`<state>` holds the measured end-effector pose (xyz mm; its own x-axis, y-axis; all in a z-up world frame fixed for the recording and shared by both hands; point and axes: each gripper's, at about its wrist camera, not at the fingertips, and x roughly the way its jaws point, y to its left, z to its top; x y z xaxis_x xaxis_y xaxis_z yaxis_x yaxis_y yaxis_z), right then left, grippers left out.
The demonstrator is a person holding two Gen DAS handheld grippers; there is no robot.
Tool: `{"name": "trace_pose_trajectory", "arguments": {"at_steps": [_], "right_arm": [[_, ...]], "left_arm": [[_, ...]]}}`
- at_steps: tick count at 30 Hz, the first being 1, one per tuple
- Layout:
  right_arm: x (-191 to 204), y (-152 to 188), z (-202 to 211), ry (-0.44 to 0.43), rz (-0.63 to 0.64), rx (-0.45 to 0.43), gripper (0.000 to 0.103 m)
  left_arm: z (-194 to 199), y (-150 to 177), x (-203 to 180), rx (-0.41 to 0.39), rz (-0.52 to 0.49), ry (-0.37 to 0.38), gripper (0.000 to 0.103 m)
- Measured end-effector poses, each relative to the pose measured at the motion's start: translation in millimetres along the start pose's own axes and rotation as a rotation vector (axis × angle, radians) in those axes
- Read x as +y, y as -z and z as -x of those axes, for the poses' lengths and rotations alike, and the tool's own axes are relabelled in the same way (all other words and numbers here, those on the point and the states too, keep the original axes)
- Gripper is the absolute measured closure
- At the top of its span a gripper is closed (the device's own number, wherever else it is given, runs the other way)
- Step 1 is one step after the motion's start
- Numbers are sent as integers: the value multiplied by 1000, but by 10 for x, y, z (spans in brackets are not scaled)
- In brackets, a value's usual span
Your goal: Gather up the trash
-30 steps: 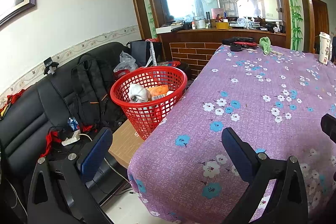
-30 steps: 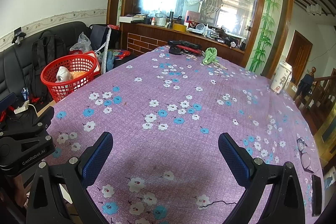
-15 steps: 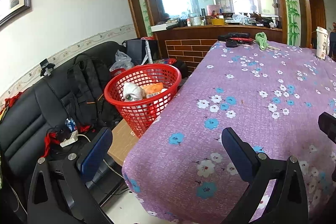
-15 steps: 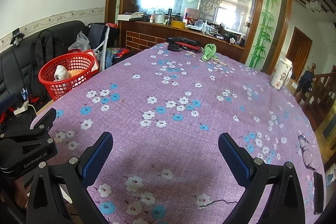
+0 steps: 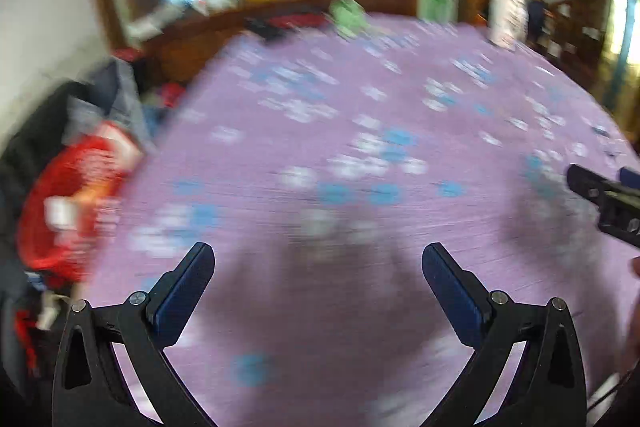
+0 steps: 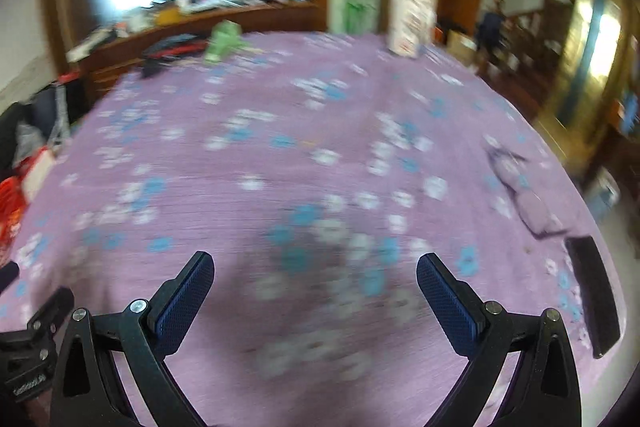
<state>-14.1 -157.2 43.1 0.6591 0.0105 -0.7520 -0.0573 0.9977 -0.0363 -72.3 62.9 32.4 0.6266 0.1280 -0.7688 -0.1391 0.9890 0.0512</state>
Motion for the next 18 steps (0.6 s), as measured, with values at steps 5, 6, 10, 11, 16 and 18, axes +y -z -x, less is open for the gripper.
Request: {"name": "trace_pose_trajectory", "arguments": {"at_steps": [5,6,10,11,16,18], "right_arm": [[-279,-34,-320,40,-23,70,1],[-325,-28,-363,42,-30,79,1],[-382,-11,-517,35,-40,118,1],[-399,-7,-536,17,-46,128,1],[-392,23,-605,13,-45,160,1],[-405,33,-607,5,-53,150,1]], "left_arm": [[-490,-189,-496,146,-35,78,0],[-549,-216,-576,177,-55,77,0],[-624,-256,-778,194,-98,106,0],[-626,-257,-800,187,-109,105,0],[-647,-266,-788,166,-100,126,0],[-656,-289,-773,142,-87,120,0]]}}
